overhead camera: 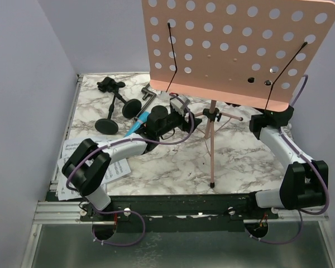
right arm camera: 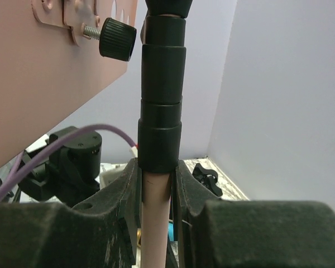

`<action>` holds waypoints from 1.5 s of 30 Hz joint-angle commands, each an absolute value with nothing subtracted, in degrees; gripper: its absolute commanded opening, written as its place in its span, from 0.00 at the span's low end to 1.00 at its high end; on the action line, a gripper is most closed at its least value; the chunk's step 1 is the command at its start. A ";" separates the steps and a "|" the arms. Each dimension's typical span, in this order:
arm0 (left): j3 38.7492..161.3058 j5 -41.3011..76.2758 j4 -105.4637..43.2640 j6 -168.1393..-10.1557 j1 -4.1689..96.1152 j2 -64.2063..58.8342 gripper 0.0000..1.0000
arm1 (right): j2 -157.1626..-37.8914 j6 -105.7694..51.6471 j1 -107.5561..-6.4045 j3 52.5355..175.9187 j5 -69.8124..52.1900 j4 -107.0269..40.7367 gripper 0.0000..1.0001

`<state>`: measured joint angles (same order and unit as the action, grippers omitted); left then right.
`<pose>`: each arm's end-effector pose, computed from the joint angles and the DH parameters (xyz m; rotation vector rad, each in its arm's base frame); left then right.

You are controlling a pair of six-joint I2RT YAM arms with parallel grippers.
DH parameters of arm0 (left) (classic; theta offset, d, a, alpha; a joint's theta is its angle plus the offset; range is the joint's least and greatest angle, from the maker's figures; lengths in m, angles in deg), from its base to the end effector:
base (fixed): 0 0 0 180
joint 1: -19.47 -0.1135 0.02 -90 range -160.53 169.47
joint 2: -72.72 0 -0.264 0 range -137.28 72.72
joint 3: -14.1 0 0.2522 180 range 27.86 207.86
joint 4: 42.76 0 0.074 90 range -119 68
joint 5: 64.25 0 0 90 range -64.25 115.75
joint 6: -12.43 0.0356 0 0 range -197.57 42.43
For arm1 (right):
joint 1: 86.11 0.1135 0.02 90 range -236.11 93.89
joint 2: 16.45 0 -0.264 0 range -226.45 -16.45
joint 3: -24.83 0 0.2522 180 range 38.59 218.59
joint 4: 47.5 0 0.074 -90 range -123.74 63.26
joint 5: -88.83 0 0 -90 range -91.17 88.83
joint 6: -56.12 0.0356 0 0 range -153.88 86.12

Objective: Set up the instrument practice props

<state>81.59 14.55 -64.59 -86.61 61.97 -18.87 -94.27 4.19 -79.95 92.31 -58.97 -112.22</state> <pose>0.2655 -0.2526 0.2701 0.6314 1.5540 -0.8453 0.2618 0.0586 0.4019 -0.8163 0.8498 0.9976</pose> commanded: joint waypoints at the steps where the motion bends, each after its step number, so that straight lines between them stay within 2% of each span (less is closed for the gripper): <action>1: 83.69 10.96 -69.50 -79.34 62.19 -22.72 0.71 | -94.13 2.73 -80.14 98.12 -54.72 -122.20 0.00; 10: 82.56 23.54 -71.44 -69.33 61.76 -31.49 0.36 | -95.32 6.09 -80.21 102.45 -49.47 -124.93 0.00; 14: 80.05 24.69 -72.33 -68.00 60.22 -32.66 0.29 | -95.16 6.08 -80.22 104.12 -46.26 -124.38 0.00; 19: 77.51 24.33 -71.51 -68.22 58.79 -30.84 0.28 | -93.88 5.18 -80.31 101.84 -39.77 -122.63 0.00; 21: 77.80 23.76 -69.20 -70.05 58.78 -28.50 0.30 | -93.36 4.56 -80.31 99.25 -37.45 -122.78 0.00; 22: 78.11 23.21 -67.97 -71.85 58.81 -27.07 0.34 | -93.27 4.06 -80.31 98.15 -36.85 -122.82 0.00; 26: 80.95 18.50 -60.72 -80.02 58.85 -21.45 0.62 | -94.02 2.96 -80.31 95.94 -35.89 -122.56 0.01; 27: 82.09 17.47 -59.04 -82.26 58.85 -20.09 0.75 | -94.35 2.74 -80.31 95.83 -36.31 -122.61 0.00; 28: 83.14 16.43 -56.99 -84.53 58.78 -19.00 0.83 | -94.77 2.46 -80.31 95.73 -36.49 -122.45 0.01; 30: 84.76 13.93 -54.75 -88.72 58.79 -16.31 0.91 | -95.14 1.87 -80.31 95.27 -36.76 -122.07 0.01; 37: 89.59 11.60 -54.81 -105.02 59.55 -12.12 0.92 | -93.84 -1.01 -80.22 92.93 -34.34 -119.45 0.01; 45: 102.09 17.43 -57.87 -100.51 65.10 -23.74 0.90 | -92.57 -2.19 -79.97 93.41 -30.76 -115.25 0.01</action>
